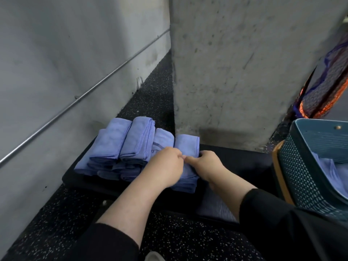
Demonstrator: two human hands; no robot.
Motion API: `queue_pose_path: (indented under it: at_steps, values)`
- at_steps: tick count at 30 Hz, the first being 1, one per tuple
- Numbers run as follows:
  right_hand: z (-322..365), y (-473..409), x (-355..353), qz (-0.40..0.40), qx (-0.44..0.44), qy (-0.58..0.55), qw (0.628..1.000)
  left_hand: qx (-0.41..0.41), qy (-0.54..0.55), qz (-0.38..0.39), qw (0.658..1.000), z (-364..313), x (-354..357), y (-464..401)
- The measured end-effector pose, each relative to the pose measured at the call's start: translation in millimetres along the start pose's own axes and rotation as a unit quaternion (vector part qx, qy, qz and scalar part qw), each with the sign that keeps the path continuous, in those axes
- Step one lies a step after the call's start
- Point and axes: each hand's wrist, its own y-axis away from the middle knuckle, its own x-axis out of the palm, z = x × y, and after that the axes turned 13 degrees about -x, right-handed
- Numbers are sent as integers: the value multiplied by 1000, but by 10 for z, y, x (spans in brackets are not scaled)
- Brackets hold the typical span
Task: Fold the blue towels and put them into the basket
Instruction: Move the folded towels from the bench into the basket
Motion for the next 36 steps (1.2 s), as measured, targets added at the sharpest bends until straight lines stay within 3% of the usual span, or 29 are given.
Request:
queue_pose_path:
  at_steps: [7,19,24,29,32,36]
  values:
    - [-46,-6,-9,-15,33,-63,997,-8,55,40,998,-14,-12,10]
    - [-41,98,-50,-114,-52,-172,977,-57,158,35,985,-40,16,-45]
    - [104,220,-161,-85,-127,-198,968,-80,335,68,937,-96,81,-84]
    - [221,388,-310,-54,-170,-194,965,-92,513,155,839,-263,1,-34]
    - [239,444,-416,-69,-189,-153,967,-104,567,184,796,-344,0,-21]
    - [211,484,-520,-111,-216,-6,970,-104,608,199,761,-482,34,-13]
